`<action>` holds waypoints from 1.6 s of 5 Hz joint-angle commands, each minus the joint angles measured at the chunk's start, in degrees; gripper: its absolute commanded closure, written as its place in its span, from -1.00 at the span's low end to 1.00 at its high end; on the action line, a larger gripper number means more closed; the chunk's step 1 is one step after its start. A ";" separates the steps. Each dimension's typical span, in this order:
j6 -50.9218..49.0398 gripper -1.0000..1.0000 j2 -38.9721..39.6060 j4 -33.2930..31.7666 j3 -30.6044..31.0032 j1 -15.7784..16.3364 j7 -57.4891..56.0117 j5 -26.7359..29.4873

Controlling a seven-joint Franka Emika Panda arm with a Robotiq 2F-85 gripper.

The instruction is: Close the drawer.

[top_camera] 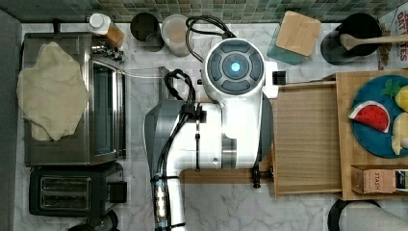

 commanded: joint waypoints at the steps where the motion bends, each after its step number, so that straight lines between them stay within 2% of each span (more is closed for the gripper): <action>1: 10.52 1.00 -9.82 -15.55 1.72 2.32 -21.98 1.04; 2: 8.75 1.00 -8.02 -14.85 1.41 3.02 -26.07 0.46; 3: 12.60 1.00 -5.36 -16.59 0.77 2.35 -32.80 0.23; 5: 29.96 1.00 -5.74 -29.19 0.12 1.75 -38.62 0.80; 6: 31.54 1.00 -5.78 -32.35 -0.16 1.38 -41.20 0.60; 8: 34.70 1.00 -4.41 -34.52 -1.80 -0.40 -45.99 -1.24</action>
